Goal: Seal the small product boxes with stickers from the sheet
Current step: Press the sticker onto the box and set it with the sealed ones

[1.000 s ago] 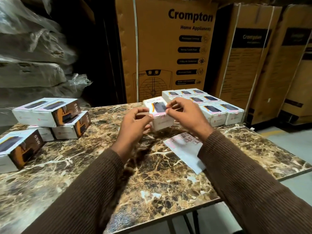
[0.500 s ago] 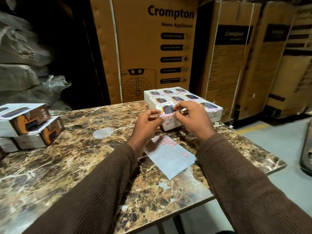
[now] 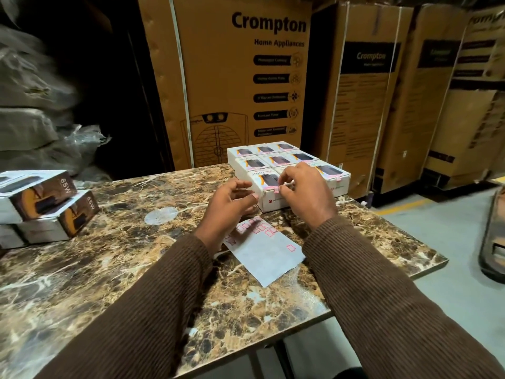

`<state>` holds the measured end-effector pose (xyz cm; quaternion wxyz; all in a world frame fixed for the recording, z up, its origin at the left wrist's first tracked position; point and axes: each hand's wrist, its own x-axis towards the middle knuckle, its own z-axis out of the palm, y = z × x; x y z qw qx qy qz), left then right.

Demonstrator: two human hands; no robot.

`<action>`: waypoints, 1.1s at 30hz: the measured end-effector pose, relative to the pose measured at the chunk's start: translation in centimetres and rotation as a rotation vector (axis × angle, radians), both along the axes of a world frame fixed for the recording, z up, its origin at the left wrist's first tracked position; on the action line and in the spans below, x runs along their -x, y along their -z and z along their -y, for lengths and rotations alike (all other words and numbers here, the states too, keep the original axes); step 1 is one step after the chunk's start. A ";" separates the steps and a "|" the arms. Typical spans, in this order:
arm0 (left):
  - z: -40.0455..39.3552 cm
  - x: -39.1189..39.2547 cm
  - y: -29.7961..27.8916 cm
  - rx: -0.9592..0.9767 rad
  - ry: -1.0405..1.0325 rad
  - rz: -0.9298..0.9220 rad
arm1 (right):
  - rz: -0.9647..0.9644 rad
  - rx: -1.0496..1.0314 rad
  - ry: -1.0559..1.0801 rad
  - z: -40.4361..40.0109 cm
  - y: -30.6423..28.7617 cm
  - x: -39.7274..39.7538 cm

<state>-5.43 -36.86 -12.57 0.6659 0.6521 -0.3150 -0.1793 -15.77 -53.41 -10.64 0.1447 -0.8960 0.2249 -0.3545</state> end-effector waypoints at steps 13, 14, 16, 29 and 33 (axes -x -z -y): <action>0.2 1.1 -0.4 -0.061 0.043 0.141 | 0.019 0.016 0.051 0.0 0.0 -0.3; 0.1 1.2 -0.4 -0.061 0.044 0.140 | 0.020 0.018 0.052 0.0 0.0 -0.3; 0.1 1.2 -0.5 -0.065 0.047 0.141 | 0.020 0.023 0.055 -0.1 0.0 -0.3; -0.7 1.1 -1.3 -0.073 -0.042 0.153 | 0.131 0.157 -0.153 -1.4 -0.4 0.3; -4.0 1.2 -2.7 -0.065 -0.282 0.309 | 0.171 0.361 -0.378 -4.9 -1.2 0.6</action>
